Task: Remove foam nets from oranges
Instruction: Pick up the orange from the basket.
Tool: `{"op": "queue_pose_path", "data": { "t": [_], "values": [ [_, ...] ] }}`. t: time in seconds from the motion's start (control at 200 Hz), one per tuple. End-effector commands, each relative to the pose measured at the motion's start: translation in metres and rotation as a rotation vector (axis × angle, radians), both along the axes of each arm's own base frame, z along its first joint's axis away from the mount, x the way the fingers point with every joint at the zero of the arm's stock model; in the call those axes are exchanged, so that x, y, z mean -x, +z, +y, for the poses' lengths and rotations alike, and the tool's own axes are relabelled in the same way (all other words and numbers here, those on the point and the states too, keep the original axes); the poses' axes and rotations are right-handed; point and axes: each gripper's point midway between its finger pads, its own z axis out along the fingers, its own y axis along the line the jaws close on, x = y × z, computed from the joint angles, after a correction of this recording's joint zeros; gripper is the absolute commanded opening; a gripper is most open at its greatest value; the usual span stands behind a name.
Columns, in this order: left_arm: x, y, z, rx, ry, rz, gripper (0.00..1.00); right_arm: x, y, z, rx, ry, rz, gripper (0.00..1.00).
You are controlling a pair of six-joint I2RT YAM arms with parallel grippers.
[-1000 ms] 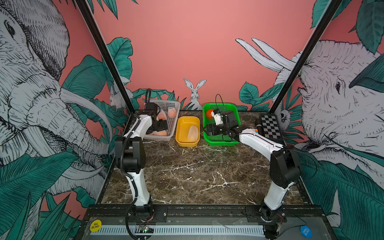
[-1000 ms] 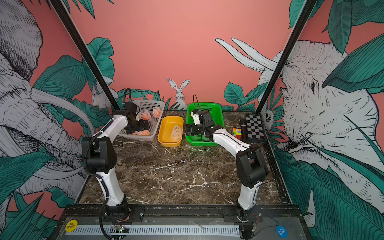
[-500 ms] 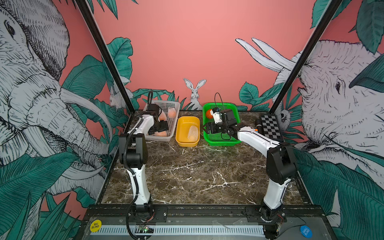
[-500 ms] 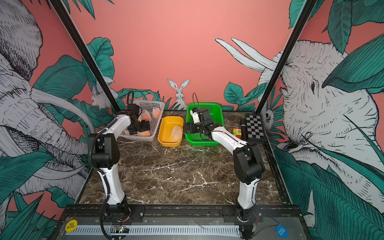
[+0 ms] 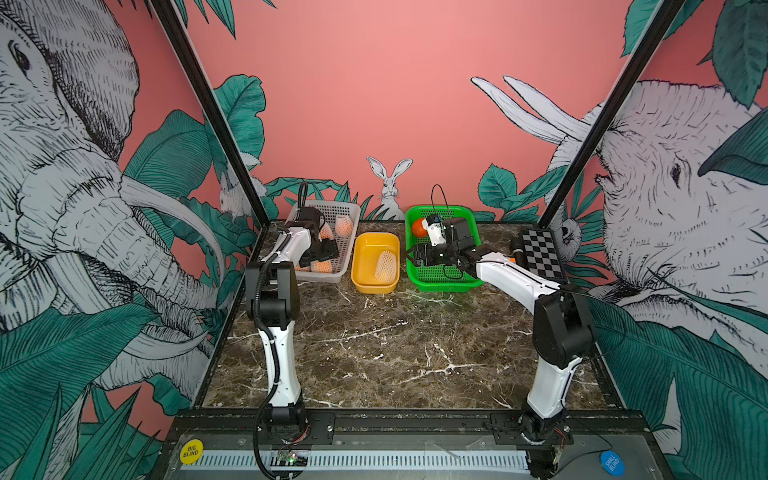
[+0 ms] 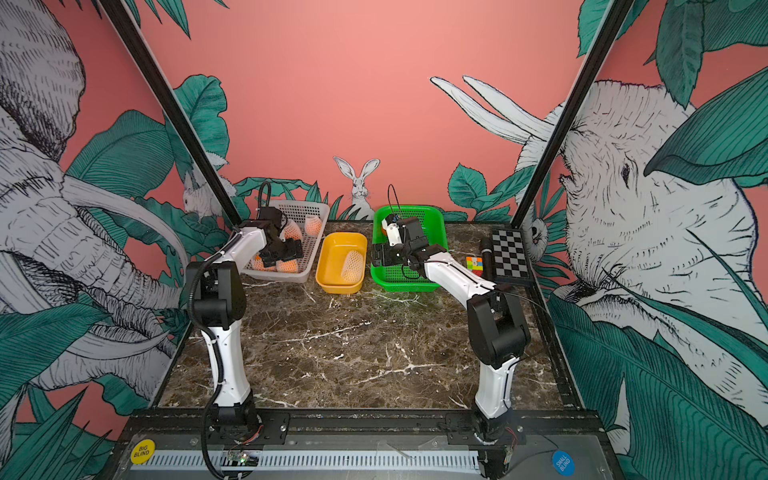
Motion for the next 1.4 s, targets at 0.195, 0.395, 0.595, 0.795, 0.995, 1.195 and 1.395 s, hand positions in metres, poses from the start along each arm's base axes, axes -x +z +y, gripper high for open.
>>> {"op": "queue_pose_path", "data": {
  "t": [0.195,0.395,0.595,0.795,0.995,1.195,1.395],
  "values": [
    [-0.006,0.000,0.001,-0.074,-0.036,-0.004,0.82,-0.010,0.002,0.006,-0.036,0.002,-0.008,0.89],
    [-0.005,-0.011,0.005,-0.129,-0.060,0.028,0.83,-0.010,0.003,0.004,-0.039,-0.001,-0.009,0.89],
    [-0.006,-0.004,0.006,-0.146,-0.065,0.018,0.82,-0.010,0.003,0.003,-0.040,-0.002,-0.009,0.88],
    [-0.006,0.017,0.010,-0.165,-0.061,-0.015,0.67,-0.010,0.007,0.001,-0.043,-0.005,-0.018,0.88],
    [-0.004,0.034,0.013,-0.180,-0.059,-0.044,0.62,-0.008,0.016,-0.001,-0.053,-0.009,-0.030,0.88],
    [0.001,0.065,0.013,-0.178,-0.058,-0.114,0.58,-0.006,0.036,-0.003,-0.069,-0.008,-0.067,0.89],
    [0.016,0.097,0.008,-0.135,-0.064,-0.203,0.56,0.002,0.056,-0.003,-0.097,0.008,-0.089,0.89]
  ]
}}
